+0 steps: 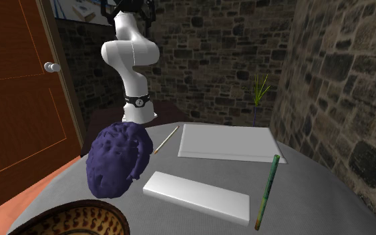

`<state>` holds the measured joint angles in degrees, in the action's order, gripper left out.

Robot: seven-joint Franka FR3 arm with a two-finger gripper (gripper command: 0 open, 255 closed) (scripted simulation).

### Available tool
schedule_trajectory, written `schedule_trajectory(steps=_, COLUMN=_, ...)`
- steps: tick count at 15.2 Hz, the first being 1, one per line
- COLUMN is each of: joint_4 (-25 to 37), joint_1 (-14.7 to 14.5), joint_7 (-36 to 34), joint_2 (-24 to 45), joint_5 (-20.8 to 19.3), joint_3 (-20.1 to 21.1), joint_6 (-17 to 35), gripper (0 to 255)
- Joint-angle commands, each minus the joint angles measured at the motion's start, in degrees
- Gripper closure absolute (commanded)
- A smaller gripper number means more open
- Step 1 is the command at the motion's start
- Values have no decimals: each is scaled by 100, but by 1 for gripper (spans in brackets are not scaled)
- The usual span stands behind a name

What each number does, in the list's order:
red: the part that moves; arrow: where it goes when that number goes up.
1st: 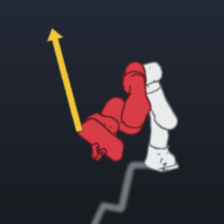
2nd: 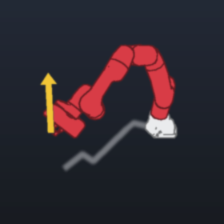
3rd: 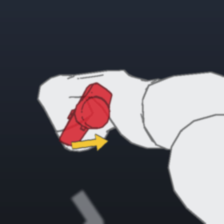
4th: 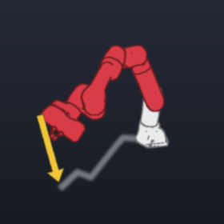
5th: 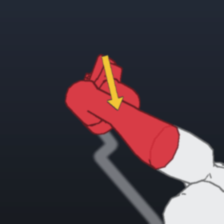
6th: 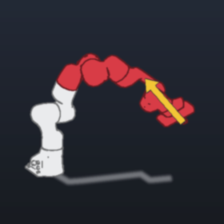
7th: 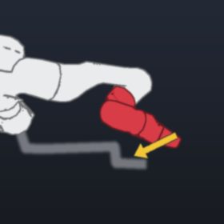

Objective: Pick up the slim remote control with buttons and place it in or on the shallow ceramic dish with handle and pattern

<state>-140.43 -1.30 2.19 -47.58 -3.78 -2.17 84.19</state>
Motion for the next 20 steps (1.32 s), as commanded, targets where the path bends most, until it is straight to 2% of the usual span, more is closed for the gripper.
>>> schedule_trajectory(steps=1, joint_4=0, joint_1=0, joint_7=0, joint_2=0, joint_5=0, joint_3=0, joint_6=0, gripper=0)
schedule_trajectory(steps=10, joint_4=-42, joint_1=-231, joint_7=865, joint_2=1579, joint_5=-167, joint_3=-407, joint_6=1845, gripper=0)
schedule_trajectory(steps=20, joint_4=688, joint_1=-523, joint_7=1884, joint_2=3708, joint_5=41, joint_3=-679, joint_6=3472, gripper=0)
